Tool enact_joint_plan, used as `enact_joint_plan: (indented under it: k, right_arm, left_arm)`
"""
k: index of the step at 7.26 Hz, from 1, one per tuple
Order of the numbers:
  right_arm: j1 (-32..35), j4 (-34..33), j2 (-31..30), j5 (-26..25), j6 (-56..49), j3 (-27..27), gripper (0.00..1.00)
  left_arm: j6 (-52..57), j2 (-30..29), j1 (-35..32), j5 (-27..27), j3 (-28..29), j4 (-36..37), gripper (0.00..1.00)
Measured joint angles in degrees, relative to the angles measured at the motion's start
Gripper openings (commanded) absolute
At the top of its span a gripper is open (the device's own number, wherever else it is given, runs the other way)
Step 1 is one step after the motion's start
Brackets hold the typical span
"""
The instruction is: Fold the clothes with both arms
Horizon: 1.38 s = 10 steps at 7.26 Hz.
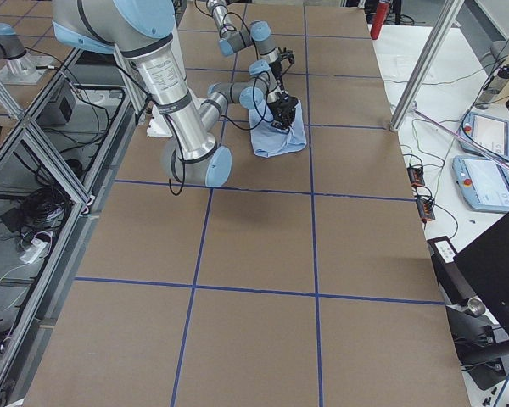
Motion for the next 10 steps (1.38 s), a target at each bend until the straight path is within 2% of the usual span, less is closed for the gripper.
enact_joint_plan:
  k: [1, 4, 6, 10]
  right_arm:
    - [0.18, -0.04, 0.02, 0.15, -1.46, -0.14, 1.00]
    - [1.22, 0.13, 0.17, 2.37, -8.89, 0.31, 1.00]
    - [0.81, 0.07, 0.19, 4.87, -15.84, 2.61, 1.00]
    - [-4.92, -0.08, -0.52, 4.66, -35.54, 3.64, 1.00]
  left_arm:
    - [0.00, 0.07, -0.04, 0.00, 0.00, -0.67, 0.99]
    - [6.10, 0.24, -1.13, -1.24, -0.89, -1.53, 1.00]
    - [11.83, 0.65, -4.18, -5.92, -1.90, -1.48, 1.00]
    - [13.77, 0.89, -5.41, -7.45, -2.27, -1.56, 1.00]
